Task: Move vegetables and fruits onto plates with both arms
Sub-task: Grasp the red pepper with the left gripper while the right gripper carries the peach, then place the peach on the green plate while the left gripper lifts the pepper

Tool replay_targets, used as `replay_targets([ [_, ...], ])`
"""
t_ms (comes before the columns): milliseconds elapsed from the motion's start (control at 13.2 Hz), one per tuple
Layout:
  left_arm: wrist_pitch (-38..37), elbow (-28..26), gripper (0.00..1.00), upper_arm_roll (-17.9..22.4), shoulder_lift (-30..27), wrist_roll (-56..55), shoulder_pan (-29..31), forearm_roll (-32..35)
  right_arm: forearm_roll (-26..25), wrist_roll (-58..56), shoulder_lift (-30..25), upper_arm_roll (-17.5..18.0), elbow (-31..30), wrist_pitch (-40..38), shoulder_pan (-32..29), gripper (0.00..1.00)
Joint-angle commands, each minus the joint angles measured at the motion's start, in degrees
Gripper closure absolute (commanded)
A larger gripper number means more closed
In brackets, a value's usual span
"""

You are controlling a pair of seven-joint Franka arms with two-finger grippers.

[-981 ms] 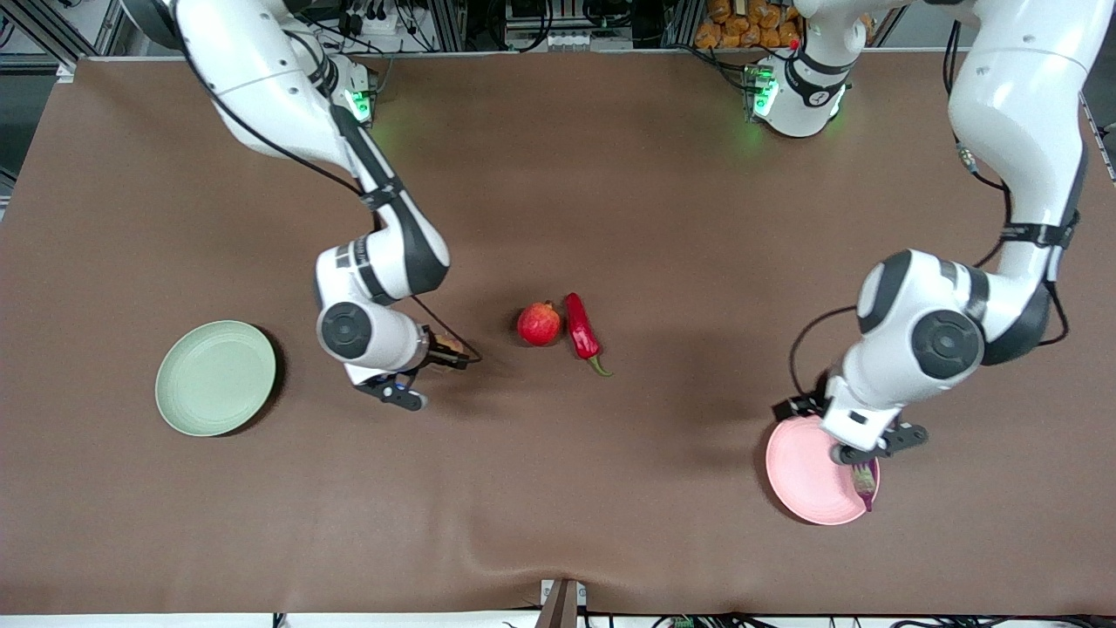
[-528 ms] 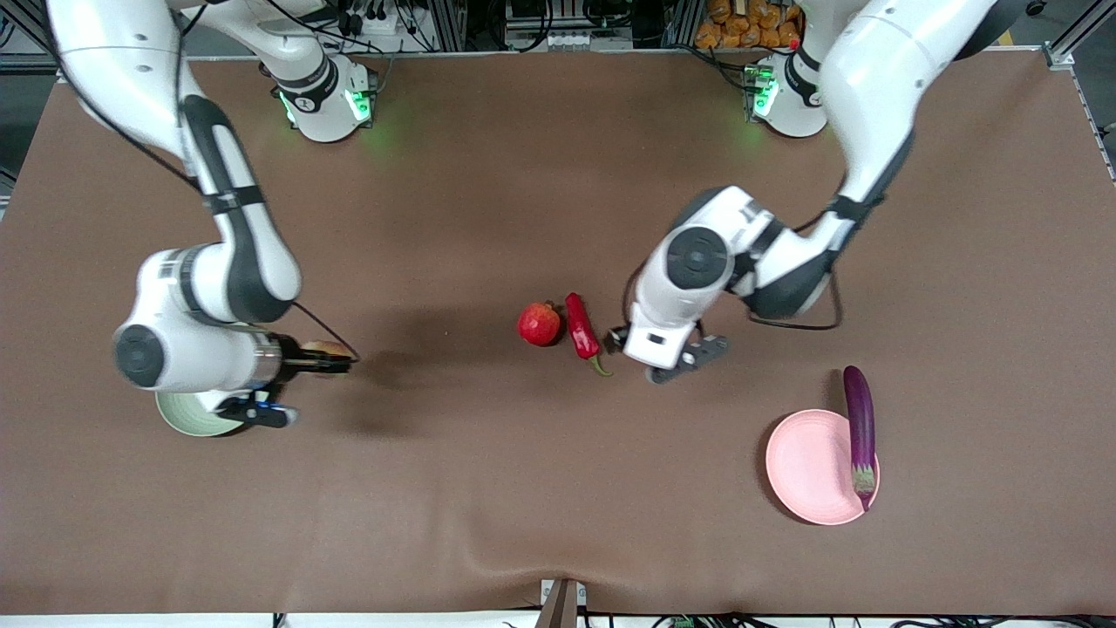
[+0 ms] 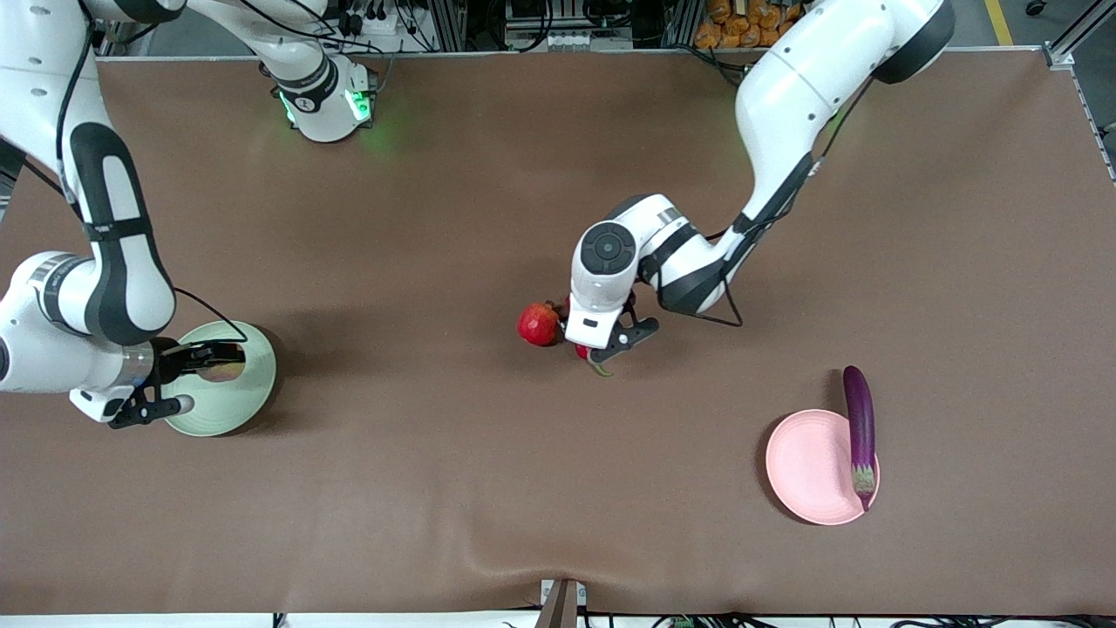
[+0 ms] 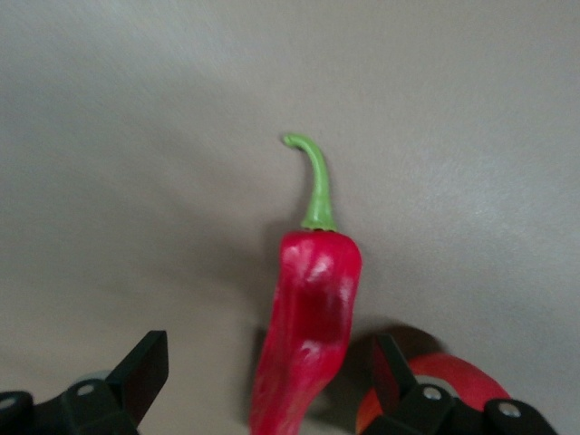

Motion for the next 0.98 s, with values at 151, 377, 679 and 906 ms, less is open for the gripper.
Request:
replay_targets([
  [151, 2.8, 0.7, 0.45, 2.8, 2.3, -2.0, -2.5, 0.8, -0.5, -8.7, 5.4, 1.4, 4.5, 0.4, -3.1, 0.14],
  [377, 2.4, 0.8, 1.00, 2.8, 0.4, 0.1, -1.2, 2.4, -0.1, -7.9, 4.8, 1.8, 4.7, -0.2, -2.2, 0.00],
  [679, -6.4, 0.7, 1.00, 2.4, -7.1, 8.9, 4.5, 2.2, 2.2, 5.5, 1.9, 1.9, 6.1, -7.7, 3.9, 0.00],
  [906, -13.7, 0.7, 1.00, 2.4, -12.1, 22.1, 10.3, 1.8, 4.2, 22.2, -0.5, 2.5, 6.9, -10.4, 10.8, 0.00],
])
